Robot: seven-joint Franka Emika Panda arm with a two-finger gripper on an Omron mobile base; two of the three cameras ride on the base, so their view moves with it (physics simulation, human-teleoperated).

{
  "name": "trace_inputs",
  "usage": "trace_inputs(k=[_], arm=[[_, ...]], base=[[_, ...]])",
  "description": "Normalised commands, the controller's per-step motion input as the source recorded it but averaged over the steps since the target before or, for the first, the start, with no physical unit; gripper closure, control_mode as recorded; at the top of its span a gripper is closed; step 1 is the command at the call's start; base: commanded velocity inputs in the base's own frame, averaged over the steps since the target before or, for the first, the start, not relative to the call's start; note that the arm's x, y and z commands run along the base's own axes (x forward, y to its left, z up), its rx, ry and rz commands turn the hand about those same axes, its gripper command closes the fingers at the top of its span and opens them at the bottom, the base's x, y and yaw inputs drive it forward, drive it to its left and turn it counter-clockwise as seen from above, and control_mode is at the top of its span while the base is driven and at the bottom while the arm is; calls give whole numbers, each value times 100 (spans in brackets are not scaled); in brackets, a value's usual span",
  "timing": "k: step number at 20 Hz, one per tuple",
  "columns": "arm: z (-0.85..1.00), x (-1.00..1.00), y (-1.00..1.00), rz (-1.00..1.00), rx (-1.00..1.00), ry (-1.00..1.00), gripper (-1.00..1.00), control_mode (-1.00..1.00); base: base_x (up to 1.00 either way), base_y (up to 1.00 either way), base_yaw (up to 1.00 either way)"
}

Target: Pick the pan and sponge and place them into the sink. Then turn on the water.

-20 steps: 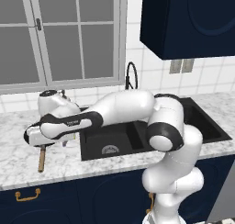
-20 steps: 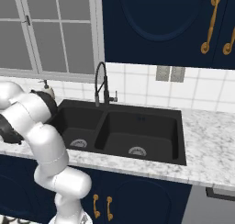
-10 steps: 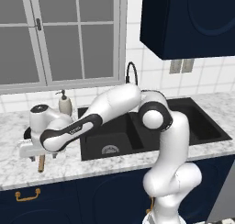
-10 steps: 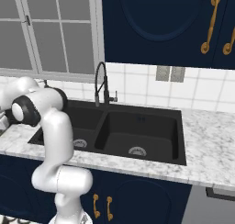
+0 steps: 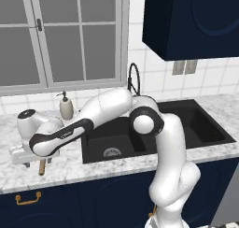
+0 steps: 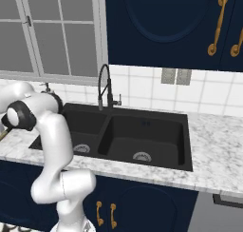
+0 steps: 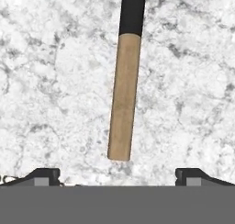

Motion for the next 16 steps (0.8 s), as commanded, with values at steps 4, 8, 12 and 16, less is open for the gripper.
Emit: trace_inputs(k=[4,8,12,16], arm=[[-35,6,-1,0,3,0,-100,-100],[-21,15,-8,0,3,0,-100,-100],[-12,34,-15,-2,0,0,-100,-100],[-34,38,0,-5,0,0,-100,-100]], base=[[0,0,0],[0,0,0],[0,0,0],[0,0,0]])
